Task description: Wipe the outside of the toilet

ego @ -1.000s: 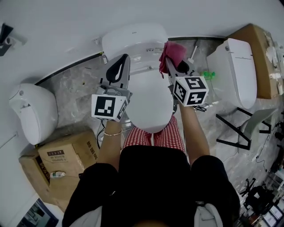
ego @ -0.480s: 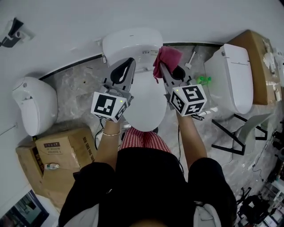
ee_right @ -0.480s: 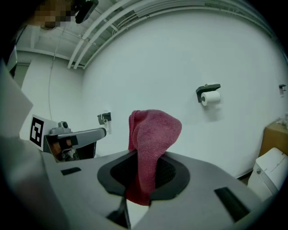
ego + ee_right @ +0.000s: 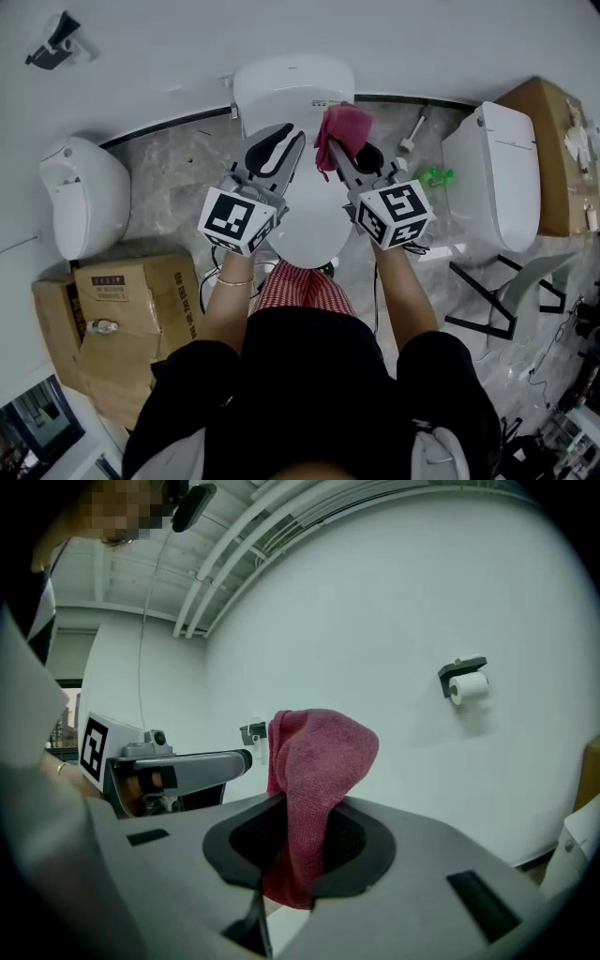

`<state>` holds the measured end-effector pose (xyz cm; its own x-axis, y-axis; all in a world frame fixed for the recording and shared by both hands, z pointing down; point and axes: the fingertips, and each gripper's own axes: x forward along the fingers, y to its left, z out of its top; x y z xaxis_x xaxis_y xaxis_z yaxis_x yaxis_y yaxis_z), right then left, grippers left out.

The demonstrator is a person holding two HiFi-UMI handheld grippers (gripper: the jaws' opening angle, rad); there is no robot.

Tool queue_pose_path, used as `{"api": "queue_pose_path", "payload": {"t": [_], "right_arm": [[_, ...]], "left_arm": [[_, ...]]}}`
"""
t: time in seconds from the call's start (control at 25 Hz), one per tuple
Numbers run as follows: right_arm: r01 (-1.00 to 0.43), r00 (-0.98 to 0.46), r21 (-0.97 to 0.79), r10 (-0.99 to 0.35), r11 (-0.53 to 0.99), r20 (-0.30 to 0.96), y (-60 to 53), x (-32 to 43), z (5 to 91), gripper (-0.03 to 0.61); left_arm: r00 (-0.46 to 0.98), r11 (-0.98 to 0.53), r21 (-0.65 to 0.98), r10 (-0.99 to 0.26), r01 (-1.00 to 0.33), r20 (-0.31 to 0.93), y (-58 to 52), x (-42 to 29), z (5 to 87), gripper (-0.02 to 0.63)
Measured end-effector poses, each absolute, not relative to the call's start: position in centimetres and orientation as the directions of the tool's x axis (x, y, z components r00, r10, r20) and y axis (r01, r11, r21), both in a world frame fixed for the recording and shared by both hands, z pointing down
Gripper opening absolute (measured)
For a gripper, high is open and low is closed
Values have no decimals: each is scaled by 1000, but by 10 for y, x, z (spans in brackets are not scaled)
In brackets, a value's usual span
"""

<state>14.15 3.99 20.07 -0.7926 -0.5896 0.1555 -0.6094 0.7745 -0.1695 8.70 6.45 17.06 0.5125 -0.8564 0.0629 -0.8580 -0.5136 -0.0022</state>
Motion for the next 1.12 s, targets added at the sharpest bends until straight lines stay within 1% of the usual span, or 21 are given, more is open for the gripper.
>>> {"api": "queue_pose_path", "payload": {"t": [0.04,0.2,0.28,0.44,0.72,1.04,1.08,1.12], "right_arm": [[-596,-803,-164,-579,786,145,44,141,198,86],[-543,-839,-145,-531,827,119,57,134,190,86],[-512,-859,-145,-502,847,101,65,129,187,86],[-430,-903,-126,-426,894,59,86,121,182,86],[-271,-962,-73,-272,960,-15,118,113,177,86],[-181,-982,-42,-183,983,-42,127,107,173,86],[-173,-984,-32,-174,984,-32,127,104,174,86],[-169,-985,-19,-169,985,-19,127,102,176,86]], "left_arm": [[512,-513,6,-857,-859,60,68,87,168,80],[525,-526,-1,-849,-850,62,82,92,158,128],[540,-540,19,-839,-841,69,88,96,157,164],[570,-568,46,-817,-822,90,99,104,158,205],[590,-587,62,-802,-807,91,110,111,154,212],[603,-600,60,-793,-797,81,110,113,151,206],[606,-604,53,-790,-795,88,111,113,152,192],[610,-608,45,-787,-792,98,112,112,152,157]]}}
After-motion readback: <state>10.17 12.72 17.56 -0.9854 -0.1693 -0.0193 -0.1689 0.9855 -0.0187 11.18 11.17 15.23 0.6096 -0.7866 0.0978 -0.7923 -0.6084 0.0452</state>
